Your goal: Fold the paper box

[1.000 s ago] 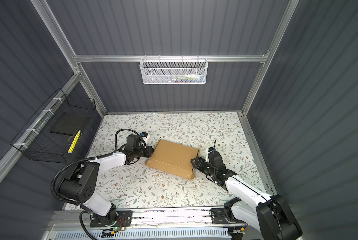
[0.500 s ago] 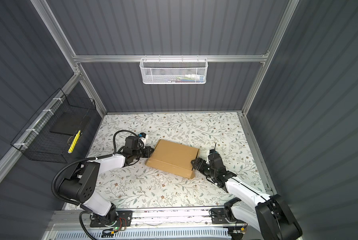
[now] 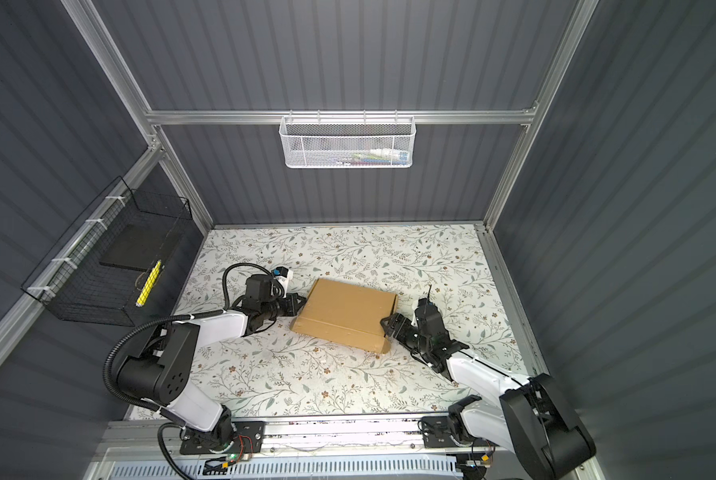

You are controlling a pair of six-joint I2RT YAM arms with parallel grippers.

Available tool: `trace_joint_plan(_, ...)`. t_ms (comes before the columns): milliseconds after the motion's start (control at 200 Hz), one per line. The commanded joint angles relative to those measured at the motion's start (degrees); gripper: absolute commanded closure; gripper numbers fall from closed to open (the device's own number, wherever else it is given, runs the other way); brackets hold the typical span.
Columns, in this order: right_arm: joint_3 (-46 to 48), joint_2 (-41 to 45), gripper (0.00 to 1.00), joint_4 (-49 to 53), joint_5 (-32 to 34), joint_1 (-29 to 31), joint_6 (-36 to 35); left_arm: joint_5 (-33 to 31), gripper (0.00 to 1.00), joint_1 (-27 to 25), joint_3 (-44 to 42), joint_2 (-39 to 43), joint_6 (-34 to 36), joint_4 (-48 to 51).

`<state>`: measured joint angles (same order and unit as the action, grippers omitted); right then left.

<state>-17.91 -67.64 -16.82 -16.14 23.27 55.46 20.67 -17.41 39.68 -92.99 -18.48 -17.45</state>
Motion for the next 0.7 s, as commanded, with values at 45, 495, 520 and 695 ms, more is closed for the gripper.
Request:
trace_joint_plan(45, 2.2, -3.0, 0.16, -9.5, -2.4, -0.9, 2.7, 0.7, 1.0, 0.5, -2.0, -0.2, -0.3, 3.7)
trace_joint_plan(495, 2.9, -15.0, 0.18, -29.2, -9.1, -1.4, 7.4, 1.4, 1.0, 1.0, -1.9, -0.5, -0.1, 3.6)
trace_joint_plan(520, 2.9, -15.5, 0.19, -29.9, -9.4, -1.3, 7.5, 1.4, 1.0, 1.0, -1.9, -0.6, -0.1, 3.6)
trace_joint_plan(695, 2.7, -17.1, 0.21, -34.4, -10.5, -1.3, 8.7, 2.4, 1.0, 1.0, -1.1, -1.6, 0.0, 3.6)
